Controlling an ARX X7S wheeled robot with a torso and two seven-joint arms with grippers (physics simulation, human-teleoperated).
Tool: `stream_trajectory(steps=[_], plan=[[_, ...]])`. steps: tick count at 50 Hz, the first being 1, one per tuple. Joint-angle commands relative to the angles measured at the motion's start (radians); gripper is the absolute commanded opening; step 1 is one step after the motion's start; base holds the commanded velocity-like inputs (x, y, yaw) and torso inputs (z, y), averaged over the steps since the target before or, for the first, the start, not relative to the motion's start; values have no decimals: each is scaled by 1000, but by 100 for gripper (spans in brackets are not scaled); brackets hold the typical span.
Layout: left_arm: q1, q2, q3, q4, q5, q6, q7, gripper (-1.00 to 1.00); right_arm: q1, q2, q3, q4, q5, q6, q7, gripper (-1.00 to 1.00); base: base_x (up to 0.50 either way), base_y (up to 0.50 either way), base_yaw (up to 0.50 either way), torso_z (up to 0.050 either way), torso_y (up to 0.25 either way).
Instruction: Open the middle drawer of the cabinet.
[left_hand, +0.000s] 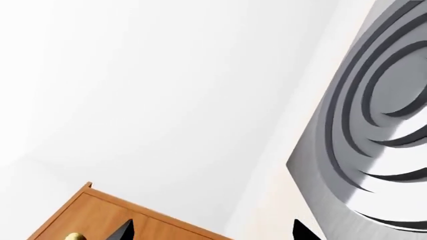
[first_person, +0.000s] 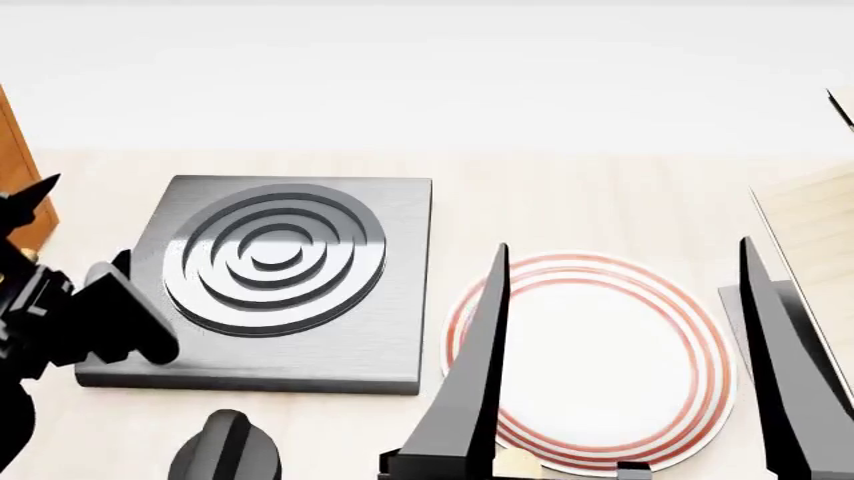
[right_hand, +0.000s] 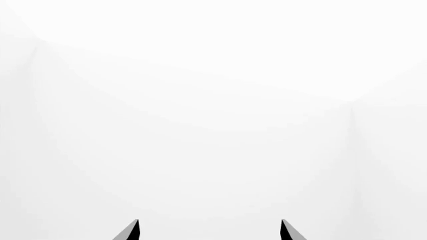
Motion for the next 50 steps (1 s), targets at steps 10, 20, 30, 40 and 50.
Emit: stream_trajectory(steps=[10, 20, 30, 40, 50], plan=[[9, -4, 69, -37, -47, 3, 0, 100, -3, 0, 2, 0, -4, -3, -2, 100, 0, 0, 0, 0, 0], [7, -7, 98, -37, -78, -30, 14, 100, -6, 0, -2, 0, -10, -3, -3, 100, 0, 0, 0, 0, 0], [-2, -16, 121, -37, -107, -50, 14, 100, -8, 0, -4, 0, -17, -5, -5, 100, 0, 0, 0, 0, 0], [-16, -29, 151, -37, -113, -73, -25, 100, -12, 1, -8, 0, -22, -5, -6, 100, 0, 0, 0, 0, 0], [-18, -37, 184, -37, -124, -92, -39, 100, -14, 1, -4, 0, -20, -7, -9, 100, 0, 0, 0, 0, 0]])
